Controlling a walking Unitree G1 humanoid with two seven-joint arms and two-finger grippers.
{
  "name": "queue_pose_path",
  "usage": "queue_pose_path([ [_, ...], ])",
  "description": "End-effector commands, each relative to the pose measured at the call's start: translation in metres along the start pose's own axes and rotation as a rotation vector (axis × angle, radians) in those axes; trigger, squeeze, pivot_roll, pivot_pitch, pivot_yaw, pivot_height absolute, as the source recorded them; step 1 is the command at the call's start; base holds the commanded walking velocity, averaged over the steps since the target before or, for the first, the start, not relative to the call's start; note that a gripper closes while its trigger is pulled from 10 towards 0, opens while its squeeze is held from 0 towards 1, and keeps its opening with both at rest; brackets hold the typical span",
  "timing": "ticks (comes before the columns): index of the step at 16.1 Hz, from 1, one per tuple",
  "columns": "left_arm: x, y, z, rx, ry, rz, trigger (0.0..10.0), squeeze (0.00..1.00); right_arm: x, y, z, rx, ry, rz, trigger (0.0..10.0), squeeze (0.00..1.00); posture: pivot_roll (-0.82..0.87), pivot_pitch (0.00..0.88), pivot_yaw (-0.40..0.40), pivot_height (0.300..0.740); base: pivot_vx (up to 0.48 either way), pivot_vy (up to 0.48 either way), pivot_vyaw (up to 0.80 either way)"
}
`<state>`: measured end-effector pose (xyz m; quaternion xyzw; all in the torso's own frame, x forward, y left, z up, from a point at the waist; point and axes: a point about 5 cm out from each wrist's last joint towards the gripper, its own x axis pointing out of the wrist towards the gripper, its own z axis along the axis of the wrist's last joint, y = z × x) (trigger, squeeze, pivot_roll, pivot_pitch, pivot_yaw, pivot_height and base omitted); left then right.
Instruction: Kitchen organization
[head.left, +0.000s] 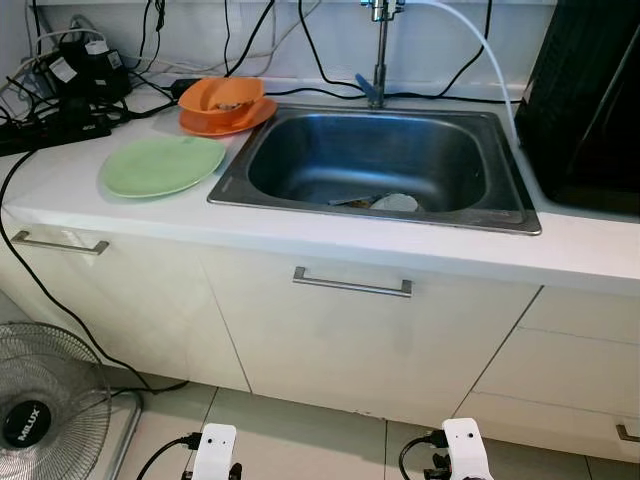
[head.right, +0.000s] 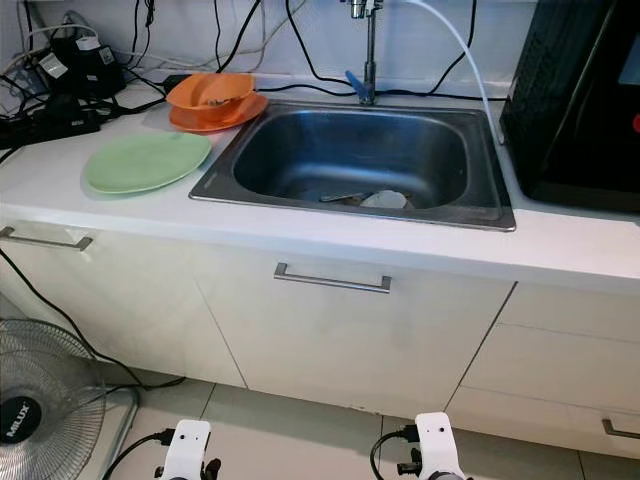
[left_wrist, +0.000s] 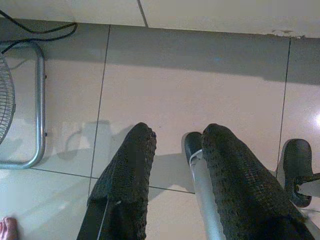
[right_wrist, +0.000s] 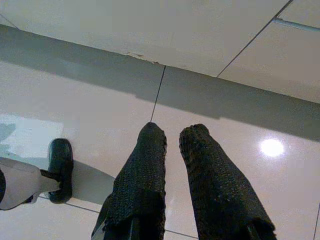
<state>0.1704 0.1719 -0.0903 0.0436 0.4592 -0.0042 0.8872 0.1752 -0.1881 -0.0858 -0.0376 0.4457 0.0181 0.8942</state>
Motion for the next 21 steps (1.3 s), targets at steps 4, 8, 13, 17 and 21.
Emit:
queue_pose_path([
  [4, 0.0, 0.002, -0.001, 0.004, 0.008, 0.005, 10.0, 0.0, 0.001, 0.003, 0.001, 0.004, 0.003, 0.002, 10.0, 0.0, 0.06, 0.015, 0.078, 0.74, 0.0, 0.0, 0.0],
  [8, 0.002, 0.002, 0.01, 0.004, -0.007, 0.004, 10.0, 0.0, 0.003, 0.002, 0.008, 0.013, -0.009, -0.005, 10.0, 0.0, 0.04, 0.0, 0.086, 0.74, 0.0, 0.0, 0.0],
  [13, 0.005, -0.001, 0.024, 0.008, -0.027, -0.001, 10.0, 0.0, 0.005, 0.002, 0.022, 0.016, -0.035, -0.008, 10.0, 0.0, 0.02, 0.0, 0.083, 0.74, 0.0, 0.0, 0.0],
  [17, 0.006, -0.003, 0.027, 0.005, -0.029, -0.003, 10.0, 0.0, 0.006, 0.0, 0.025, 0.02, -0.04, -0.015, 10.0, 0.0, 0.0, 0.0, 0.083, 0.74, 0.0, 0.0, 0.0],
  [21, 0.006, -0.006, 0.028, 0.02, -0.023, -0.013, 10.0, 0.0, 0.006, 0.002, 0.027, 0.03, -0.04, -0.017, 10.0, 0.0, -0.01, 0.0, 0.092, 0.74, 0.0, 0.0, 0.0],
])
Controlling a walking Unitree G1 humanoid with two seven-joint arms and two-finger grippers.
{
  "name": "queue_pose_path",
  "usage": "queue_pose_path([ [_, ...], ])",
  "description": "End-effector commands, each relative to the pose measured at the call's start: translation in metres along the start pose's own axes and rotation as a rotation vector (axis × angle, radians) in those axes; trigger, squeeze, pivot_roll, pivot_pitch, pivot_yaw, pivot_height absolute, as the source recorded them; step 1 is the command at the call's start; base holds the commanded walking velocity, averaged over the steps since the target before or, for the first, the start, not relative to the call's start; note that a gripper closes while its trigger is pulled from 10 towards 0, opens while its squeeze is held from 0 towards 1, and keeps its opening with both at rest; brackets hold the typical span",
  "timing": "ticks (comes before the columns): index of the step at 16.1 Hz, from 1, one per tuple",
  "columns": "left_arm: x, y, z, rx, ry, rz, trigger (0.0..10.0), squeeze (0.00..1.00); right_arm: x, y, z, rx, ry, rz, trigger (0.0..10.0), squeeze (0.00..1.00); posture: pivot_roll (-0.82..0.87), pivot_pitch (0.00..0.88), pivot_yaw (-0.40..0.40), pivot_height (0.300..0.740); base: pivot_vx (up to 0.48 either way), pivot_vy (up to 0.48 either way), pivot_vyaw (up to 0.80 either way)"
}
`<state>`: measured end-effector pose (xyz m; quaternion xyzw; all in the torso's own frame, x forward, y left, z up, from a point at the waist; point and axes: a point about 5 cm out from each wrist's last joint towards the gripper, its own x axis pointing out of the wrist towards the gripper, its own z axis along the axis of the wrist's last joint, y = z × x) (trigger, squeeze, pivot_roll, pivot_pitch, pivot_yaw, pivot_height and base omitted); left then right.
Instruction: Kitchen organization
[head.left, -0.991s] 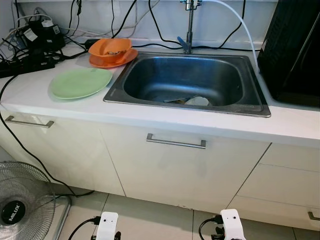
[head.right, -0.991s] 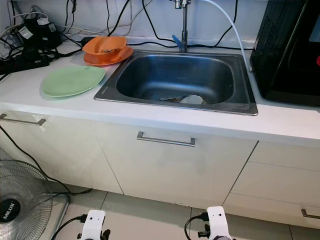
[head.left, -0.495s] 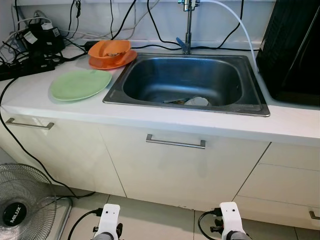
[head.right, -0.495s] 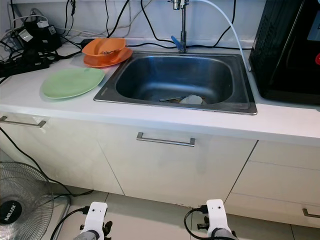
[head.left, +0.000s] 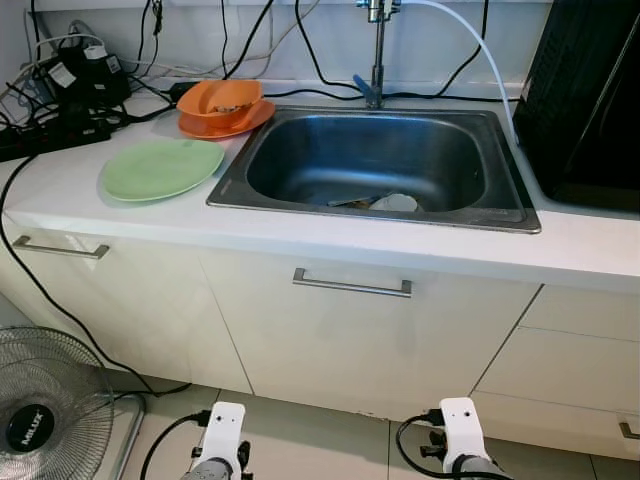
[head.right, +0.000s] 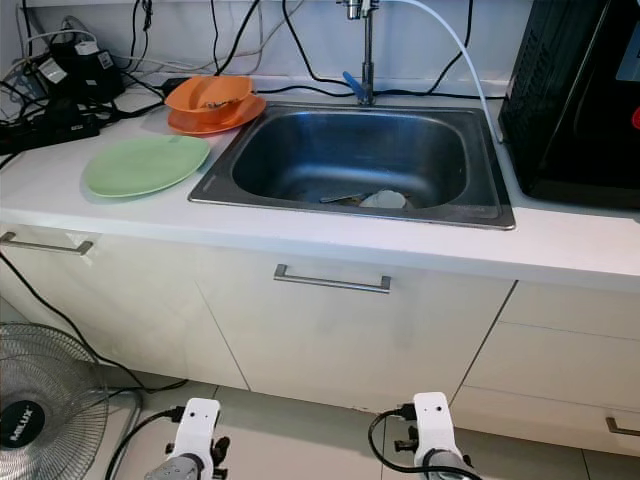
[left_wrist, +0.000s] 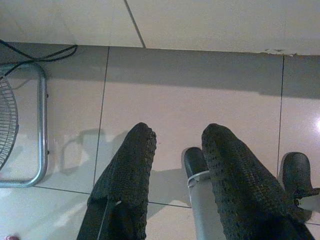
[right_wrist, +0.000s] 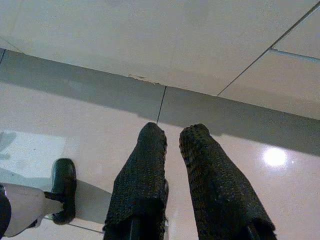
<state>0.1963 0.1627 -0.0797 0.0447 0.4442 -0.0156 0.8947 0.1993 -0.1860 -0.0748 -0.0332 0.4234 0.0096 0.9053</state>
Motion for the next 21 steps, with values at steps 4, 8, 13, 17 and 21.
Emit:
queue_pose_path([
  [4, 0.0, 0.0, 0.0, 0.022, 0.01, -0.002, 10.0, 0.0, 0.001, 0.004, -0.001, 0.019, 0.013, -0.002, 10.0, 0.0, -0.01, 0.0, 0.1, 0.74, 0.0, 0.0, 0.0],
  [8, 0.0, 0.004, -0.002, 0.036, 0.014, 0.002, 10.0, 0.0, 0.0, 0.008, -0.005, 0.023, 0.022, 0.005, 10.0, 0.0, -0.01, 0.0, 0.109, 0.74, 0.0, 0.0, 0.0],
  [13, 0.0, 0.007, -0.001, 0.043, 0.011, 0.007, 10.0, 0.0, 0.0, 0.011, -0.007, 0.031, 0.024, 0.009, 10.0, 0.0, 0.0, 0.0, 0.112, 0.74, 0.0, 0.0, 0.0],
  [17, -0.001, 0.007, -0.003, 0.035, 0.013, 0.013, 10.0, 0.0, -0.001, 0.008, -0.008, 0.044, 0.021, 0.0, 10.0, 0.0, 0.01, 0.0, 0.112, 0.74, 0.0, 0.0, 0.0],
  [21, -0.002, 0.005, -0.009, 0.027, 0.027, 0.014, 10.0, 0.0, -0.002, 0.005, -0.012, 0.063, 0.03, -0.014, 10.0, 0.0, 0.02, 0.0, 0.095, 0.74, 0.0, 0.0, 0.0],
])
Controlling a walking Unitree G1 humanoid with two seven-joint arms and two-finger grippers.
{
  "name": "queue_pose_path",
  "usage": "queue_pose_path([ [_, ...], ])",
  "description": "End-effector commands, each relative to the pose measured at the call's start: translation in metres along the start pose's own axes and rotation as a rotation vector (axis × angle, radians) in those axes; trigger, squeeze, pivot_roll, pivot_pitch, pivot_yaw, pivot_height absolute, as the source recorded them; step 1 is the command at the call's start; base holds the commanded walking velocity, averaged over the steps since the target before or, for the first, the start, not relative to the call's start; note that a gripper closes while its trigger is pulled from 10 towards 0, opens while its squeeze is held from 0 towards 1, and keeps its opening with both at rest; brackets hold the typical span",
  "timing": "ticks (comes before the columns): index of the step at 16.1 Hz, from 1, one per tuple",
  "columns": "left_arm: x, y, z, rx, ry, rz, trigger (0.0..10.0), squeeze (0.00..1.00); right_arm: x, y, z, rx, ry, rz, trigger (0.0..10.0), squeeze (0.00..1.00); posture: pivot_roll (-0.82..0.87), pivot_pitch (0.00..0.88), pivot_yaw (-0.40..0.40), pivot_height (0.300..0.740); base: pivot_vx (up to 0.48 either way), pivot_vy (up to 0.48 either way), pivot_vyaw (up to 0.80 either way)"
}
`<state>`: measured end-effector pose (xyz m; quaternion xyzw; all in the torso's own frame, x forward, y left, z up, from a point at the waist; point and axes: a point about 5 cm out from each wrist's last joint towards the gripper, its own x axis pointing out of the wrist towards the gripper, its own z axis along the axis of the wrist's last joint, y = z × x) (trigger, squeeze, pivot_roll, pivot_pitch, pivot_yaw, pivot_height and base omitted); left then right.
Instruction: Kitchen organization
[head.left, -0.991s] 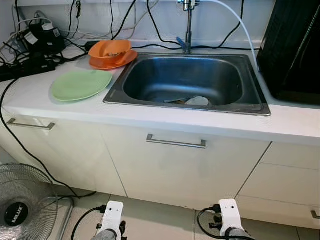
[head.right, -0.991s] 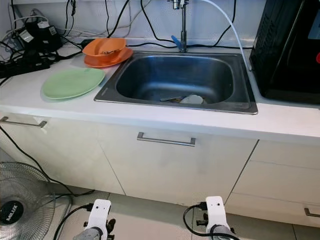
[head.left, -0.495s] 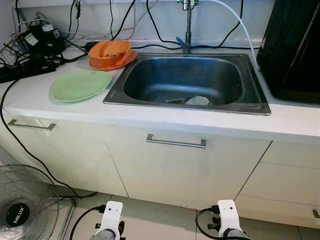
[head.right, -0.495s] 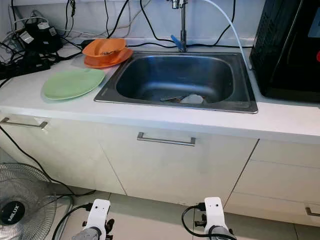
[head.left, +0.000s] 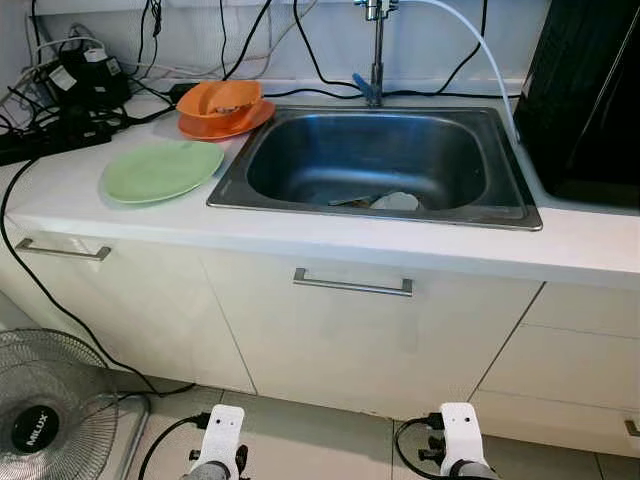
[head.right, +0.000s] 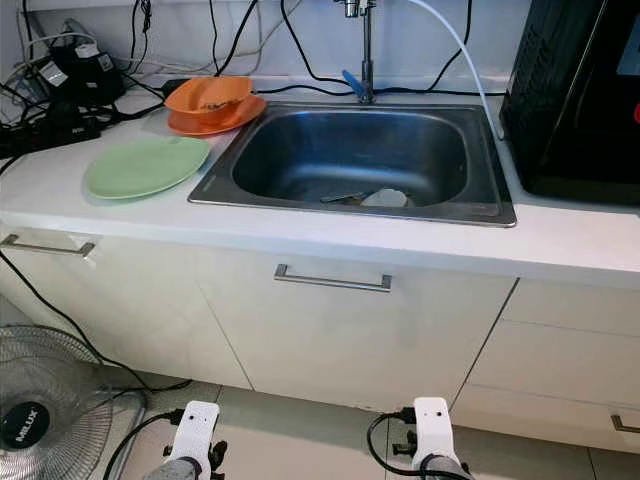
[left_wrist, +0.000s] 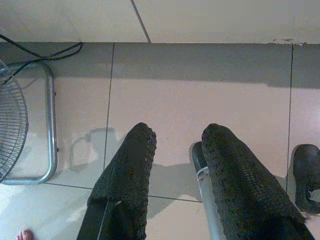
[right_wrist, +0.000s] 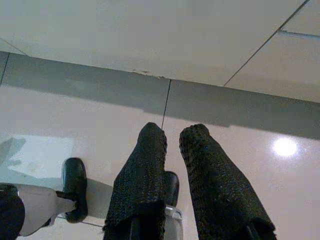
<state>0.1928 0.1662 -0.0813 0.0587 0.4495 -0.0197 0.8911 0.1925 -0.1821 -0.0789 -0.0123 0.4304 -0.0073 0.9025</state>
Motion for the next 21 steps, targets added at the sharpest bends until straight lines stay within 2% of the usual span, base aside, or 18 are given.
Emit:
queue_pose_path([
  [1, -0.001, 0.002, -0.005, -0.004, 0.015, 0.009, 10.0, 0.0, -0.001, -0.001, -0.003, 0.011, 0.011, -0.004, 10.0, 0.0, 0.02, 0.0, 0.094, 0.74, 0.0, 0.0, 0.0],
  [10, 0.0, -0.001, -0.004, 0.0, 0.013, 0.001, 10.0, 0.0, 0.001, 0.002, 0.002, 0.002, -0.003, 0.007, 10.0, 0.0, 0.02, 0.0, 0.089, 0.74, 0.0, 0.0, 0.0],
  [15, 0.0, -0.007, -0.003, -0.014, 0.011, -0.003, 10.0, 0.0, 0.0, -0.008, 0.002, 0.003, -0.004, -0.015, 10.0, 0.0, 0.01, 0.0, 0.078, 0.74, 0.0, 0.0, 0.0],
  [21, -0.001, -0.004, -0.005, -0.026, 0.018, 0.012, 10.0, 0.0, -0.001, -0.01, 0.0, 0.001, 0.002, -0.019, 10.0, 0.0, 0.02, 0.0, 0.06, 0.74, 0.0, 0.0, 0.0],
])
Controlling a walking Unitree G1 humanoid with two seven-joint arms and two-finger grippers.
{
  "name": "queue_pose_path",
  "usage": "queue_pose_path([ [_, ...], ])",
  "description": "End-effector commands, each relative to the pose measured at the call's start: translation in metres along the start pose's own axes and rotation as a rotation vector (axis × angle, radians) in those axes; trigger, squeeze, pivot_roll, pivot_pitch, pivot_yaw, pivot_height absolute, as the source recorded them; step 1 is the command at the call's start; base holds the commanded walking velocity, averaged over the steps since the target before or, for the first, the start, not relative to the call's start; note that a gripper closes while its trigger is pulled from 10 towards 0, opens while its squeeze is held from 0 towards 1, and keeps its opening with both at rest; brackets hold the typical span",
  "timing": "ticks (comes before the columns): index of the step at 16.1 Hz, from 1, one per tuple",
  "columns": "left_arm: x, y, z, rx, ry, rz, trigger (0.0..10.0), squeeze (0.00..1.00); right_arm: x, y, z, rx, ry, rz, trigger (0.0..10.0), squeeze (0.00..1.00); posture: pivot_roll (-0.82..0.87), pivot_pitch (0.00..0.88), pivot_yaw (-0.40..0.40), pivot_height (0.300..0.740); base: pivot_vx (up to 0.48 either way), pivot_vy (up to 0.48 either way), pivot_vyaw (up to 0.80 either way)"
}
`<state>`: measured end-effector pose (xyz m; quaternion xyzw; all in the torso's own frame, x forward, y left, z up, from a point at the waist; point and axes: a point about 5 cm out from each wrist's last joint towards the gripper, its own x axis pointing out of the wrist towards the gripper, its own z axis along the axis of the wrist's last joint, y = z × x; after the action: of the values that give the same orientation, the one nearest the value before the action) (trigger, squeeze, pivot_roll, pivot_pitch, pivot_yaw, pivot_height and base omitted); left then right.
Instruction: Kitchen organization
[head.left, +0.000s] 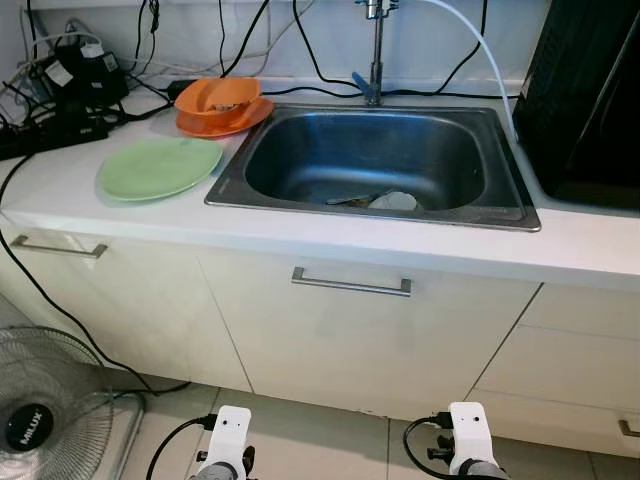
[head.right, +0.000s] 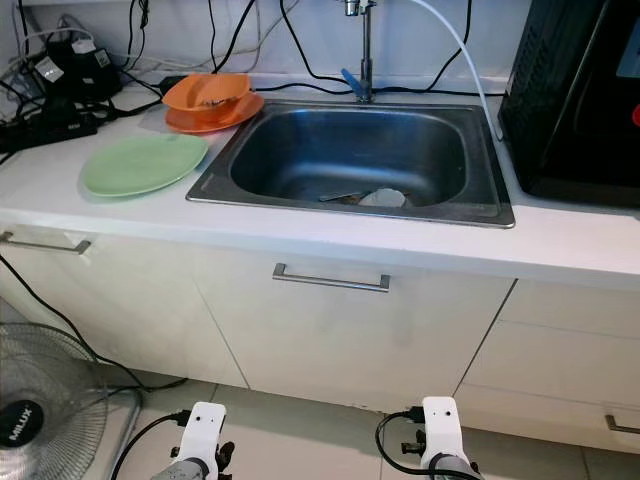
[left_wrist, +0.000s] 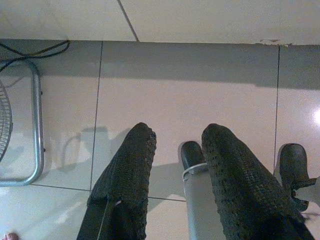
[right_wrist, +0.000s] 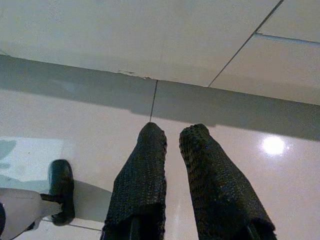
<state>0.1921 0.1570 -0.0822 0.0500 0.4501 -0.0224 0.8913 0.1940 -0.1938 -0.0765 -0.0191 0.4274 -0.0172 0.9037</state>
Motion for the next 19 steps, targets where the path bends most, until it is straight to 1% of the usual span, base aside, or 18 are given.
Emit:
queue_pose_path([
  [1, -0.0007, 0.0061, -0.004, -0.02, 0.016, 0.028, 10.0, 0.0, -0.0003, 0.0022, -0.0024, 0.0, 0.008, 0.008, 10.0, 0.0, 0.01, 0.0, 0.062, 0.74, 0.0, 0.0, 0.0],
  [6, -0.0004, 0.0015, -0.003, 0.002, 0.014, 0.008, 10.0, 0.0, 0.0008, 0.0014, 0.003, -0.003, -0.005, 0.005, 10.0, 0.0, 0.0, 0.0, 0.078, 0.74, 0.0, 0.0, 0.0],
  [10, 0.0, 0.0037, -0.0011, 0.013, 0.012, 0.008, 10.0, 0.0, 0.0011, 0.0051, 0.0028, 0.003, -0.003, 0.008, 10.0, 0.0, 0.0, 0.0, 0.083, 0.74, 0.0, 0.0, 0.0],
  [19, 0.0002, 0.0046, 0.0001, 0.037, 0.01, 0.002, 10.0, 0.0, 0.0008, 0.0037, 0.0016, -0.007, 0.002, 0.004, 10.0, 0.0, -0.01, 0.0, 0.089, 0.74, 0.0, 0.0, 0.0],
])
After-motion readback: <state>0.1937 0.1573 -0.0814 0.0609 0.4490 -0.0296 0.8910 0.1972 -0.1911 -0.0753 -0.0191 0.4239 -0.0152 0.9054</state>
